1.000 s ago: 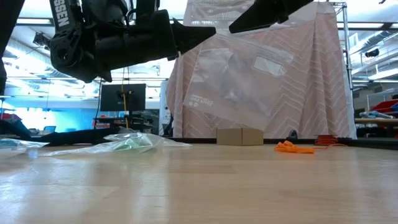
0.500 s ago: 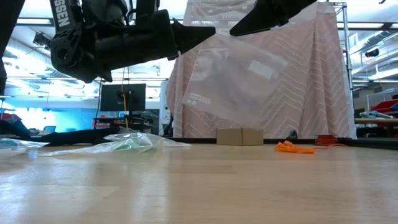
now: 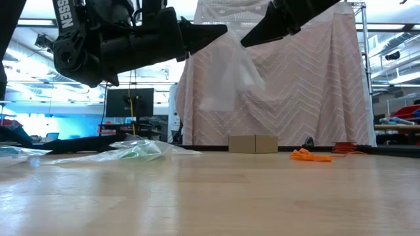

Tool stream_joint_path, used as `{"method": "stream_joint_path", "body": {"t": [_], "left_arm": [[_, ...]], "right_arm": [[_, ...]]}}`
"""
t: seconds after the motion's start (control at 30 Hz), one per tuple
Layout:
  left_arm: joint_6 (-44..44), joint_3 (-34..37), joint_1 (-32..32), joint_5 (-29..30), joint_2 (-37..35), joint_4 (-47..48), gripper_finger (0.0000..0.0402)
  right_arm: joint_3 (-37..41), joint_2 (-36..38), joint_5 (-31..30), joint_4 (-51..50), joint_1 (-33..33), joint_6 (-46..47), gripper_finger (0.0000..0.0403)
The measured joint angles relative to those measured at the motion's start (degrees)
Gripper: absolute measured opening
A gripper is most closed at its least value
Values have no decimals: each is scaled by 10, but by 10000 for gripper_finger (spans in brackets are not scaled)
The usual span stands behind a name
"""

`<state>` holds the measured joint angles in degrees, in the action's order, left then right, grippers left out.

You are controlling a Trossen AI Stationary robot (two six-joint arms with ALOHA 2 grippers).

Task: Sort rubber bands
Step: Open the transparent zip bag

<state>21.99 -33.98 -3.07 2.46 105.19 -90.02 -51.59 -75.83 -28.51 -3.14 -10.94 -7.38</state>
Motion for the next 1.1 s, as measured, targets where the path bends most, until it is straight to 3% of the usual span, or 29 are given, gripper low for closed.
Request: {"method": "stream_joint_path", "body": {"t": [0.27,0.5,0.7,1.1], "left_arm": [[-2,0,0,-7,0,3,4],[-17,0,-1,-20,0,1,4],[-32,0,-1,-30,0,1,4],[-92,0,0,-54,0,9,4]], "right_arm": [[0,0,-8,0,6,2,77],[0,0,-7,-1,19,-3,47],[0,0,43,-4,30,-13,24],[0,0,66,3,31,-34,24]]}}
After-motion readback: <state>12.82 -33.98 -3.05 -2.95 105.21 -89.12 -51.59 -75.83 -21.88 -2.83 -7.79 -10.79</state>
